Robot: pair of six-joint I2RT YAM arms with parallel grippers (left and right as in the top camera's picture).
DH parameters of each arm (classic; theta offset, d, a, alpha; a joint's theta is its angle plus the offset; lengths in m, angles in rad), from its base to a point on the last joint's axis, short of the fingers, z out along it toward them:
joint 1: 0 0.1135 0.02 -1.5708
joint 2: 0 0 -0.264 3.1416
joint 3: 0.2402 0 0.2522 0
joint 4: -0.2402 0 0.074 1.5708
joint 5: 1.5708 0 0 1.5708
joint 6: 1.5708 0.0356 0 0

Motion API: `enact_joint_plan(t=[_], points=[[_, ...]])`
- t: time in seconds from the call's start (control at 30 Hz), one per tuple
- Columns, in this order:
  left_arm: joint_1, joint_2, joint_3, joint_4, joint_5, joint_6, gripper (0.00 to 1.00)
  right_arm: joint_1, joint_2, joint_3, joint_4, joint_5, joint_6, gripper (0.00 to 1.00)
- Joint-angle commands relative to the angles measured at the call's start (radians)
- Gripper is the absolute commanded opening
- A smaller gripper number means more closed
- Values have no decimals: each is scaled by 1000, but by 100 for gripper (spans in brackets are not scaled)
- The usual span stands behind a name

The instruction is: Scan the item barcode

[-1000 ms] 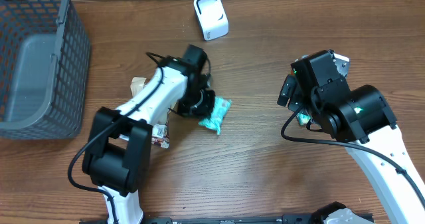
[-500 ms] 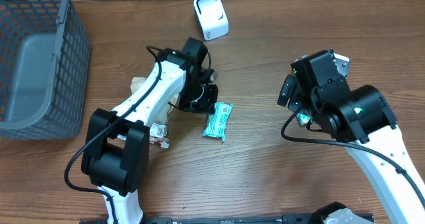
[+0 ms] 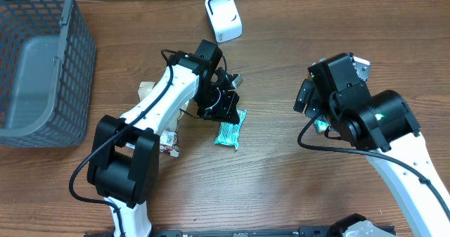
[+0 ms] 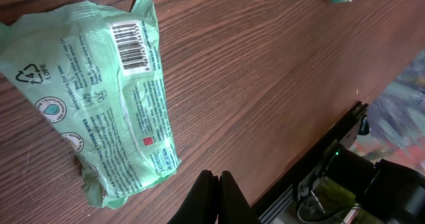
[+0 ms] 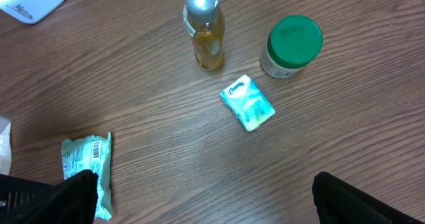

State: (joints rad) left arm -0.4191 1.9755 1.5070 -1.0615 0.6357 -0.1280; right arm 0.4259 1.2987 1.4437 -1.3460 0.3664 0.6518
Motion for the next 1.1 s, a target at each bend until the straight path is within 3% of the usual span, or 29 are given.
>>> enact_joint_plan(t=[0.0, 0.2, 0.33, 0.47, 0.6, 0.73, 1.07], points=[[-7, 3, -7, 0, 28, 25, 4, -3, -13, 10, 5, 14, 6, 100], [13, 34, -8, 6, 114, 71, 4, -3, -13, 10, 5, 14, 6, 100], [46, 53, -8, -24, 283, 237, 4, -3, -13, 10, 5, 14, 6, 100], [97, 54, -8, -59, 245, 212, 5, -3, -13, 10, 5, 14, 6, 100], [146, 54, -8, -60, 241, 90, 4, -3, -13, 10, 5, 14, 6, 100], [154, 54, -11, -64, 185, 189, 4, -3, -13, 10, 5, 14, 6, 100], [154, 60, -165, 120, 367, 203, 4, -3, -13, 10, 5, 14, 6, 100]])
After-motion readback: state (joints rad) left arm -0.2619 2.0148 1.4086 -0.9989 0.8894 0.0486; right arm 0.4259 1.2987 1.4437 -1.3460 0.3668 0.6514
